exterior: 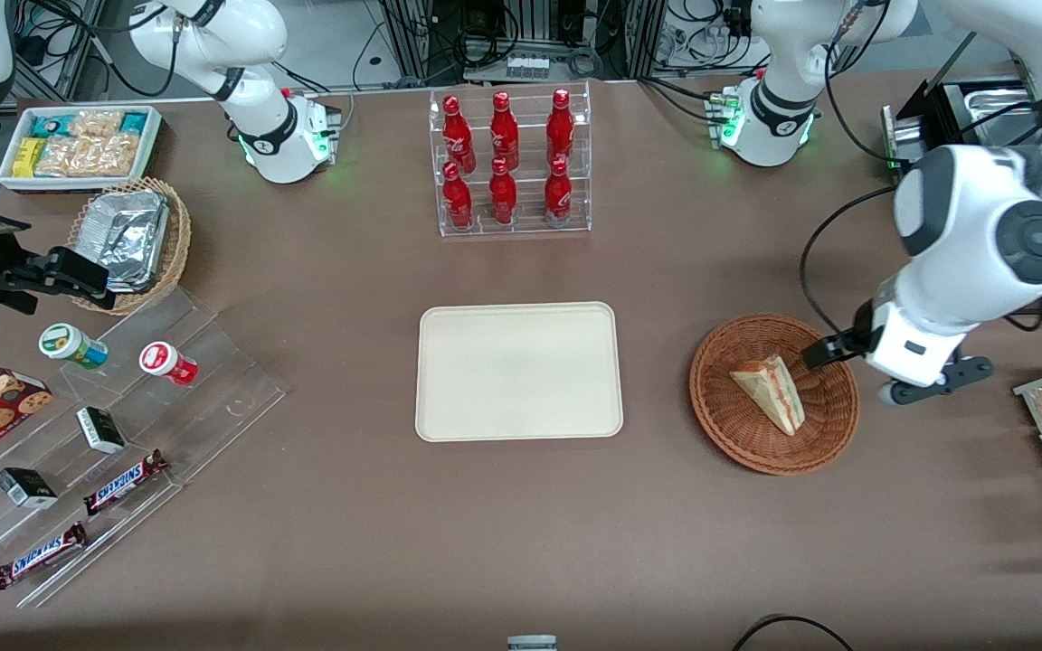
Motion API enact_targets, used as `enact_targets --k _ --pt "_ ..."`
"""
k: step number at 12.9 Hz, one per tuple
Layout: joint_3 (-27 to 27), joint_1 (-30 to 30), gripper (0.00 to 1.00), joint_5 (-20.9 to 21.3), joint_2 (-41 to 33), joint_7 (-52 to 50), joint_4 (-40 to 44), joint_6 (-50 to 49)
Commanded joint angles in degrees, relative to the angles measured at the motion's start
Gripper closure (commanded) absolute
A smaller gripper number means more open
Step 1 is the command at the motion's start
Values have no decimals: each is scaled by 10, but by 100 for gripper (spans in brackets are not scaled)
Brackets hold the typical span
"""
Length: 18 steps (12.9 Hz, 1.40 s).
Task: Place sandwich from basket to tray
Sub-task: 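Move the left gripper over the wrapped sandwich in the wicker basket, then lower the left gripper and close it on the sandwich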
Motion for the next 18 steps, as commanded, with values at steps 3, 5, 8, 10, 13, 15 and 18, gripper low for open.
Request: enact_targets --k 3,5,8,10,13,15,18 --pt "2 -27 0 6 5 -73 -31 41" --pt "2 -55 0 6 23 -114 -33 62" --pt "3 -80 0 31 49 -139 -44 94" --pt "4 -78 0 61 49 -141 -78 126" --pt "21 -69 0 61 50 -162 -100 137" --pt "30 -68 0 61 48 -170 -127 175" --pt "32 -68 0 61 55 -214 -158 256"
